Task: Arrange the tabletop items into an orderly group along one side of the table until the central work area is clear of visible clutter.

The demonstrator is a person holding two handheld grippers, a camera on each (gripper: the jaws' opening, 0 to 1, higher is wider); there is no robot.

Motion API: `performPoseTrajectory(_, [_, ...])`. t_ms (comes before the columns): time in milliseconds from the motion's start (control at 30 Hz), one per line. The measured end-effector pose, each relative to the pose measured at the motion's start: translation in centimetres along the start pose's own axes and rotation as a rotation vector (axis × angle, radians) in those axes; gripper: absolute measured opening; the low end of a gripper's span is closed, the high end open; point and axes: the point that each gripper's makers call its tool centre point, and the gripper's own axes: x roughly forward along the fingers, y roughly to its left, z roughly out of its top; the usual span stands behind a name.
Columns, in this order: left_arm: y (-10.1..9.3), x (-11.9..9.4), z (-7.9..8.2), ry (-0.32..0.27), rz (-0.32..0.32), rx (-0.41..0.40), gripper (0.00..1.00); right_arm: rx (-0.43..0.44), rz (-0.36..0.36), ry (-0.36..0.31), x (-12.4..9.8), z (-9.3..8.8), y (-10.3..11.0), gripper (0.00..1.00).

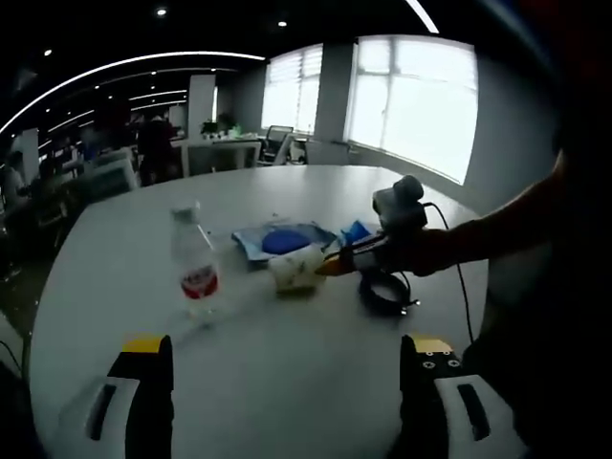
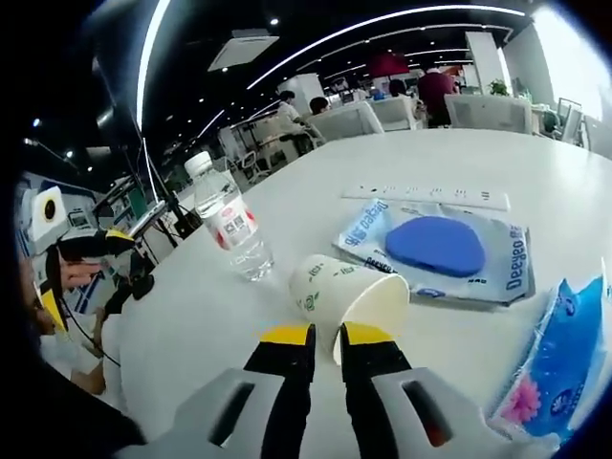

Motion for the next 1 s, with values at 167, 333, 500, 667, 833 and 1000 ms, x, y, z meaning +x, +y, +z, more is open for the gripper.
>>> performPoseTrajectory(167, [0.0, 0.1, -0.2, 0.003, 0.001, -0.006, 0.98, -0.031, 0.014, 0.003, 0.0, -0.1, 0.3, 0.00])
performPoseTrajectory(333, [-0.2, 0.0, -0.4, 0.007, 0.000, -0.001, 0.98, -0.065, 0.022, -0.001, -0.2, 0.1, 0.6, 0.00])
performPoseTrajectory(500, [-0.1, -0.3, -0.3, -0.001, 0.002, 0.004, 0.98, -0.101, 0.024, -0.012, -0.6, 0.4, 0.7, 0.00])
performPoseTrajectory(667, [-0.3, -0.7, 0.1, -0.012, 0.004, 0.013, 0.99, -0.150, 0.025, -0.014, -0.8, 0.5, 1.0, 0.00])
performPoseTrajectory(833, [-0.5, -0.8, 0.2, -0.016, 0.000, 0.023, 0.99, -0.198, 0.022, -0.020, -1.6, 1.0, 2.1, 0.00])
performPoseTrajectory(1000, [-0.8, -1.0, 0.2, -0.020, -0.004, 0.031, 0.99, -0.261, 0.019, -0.018, -2.1, 1.4, 2.4, 0.00])
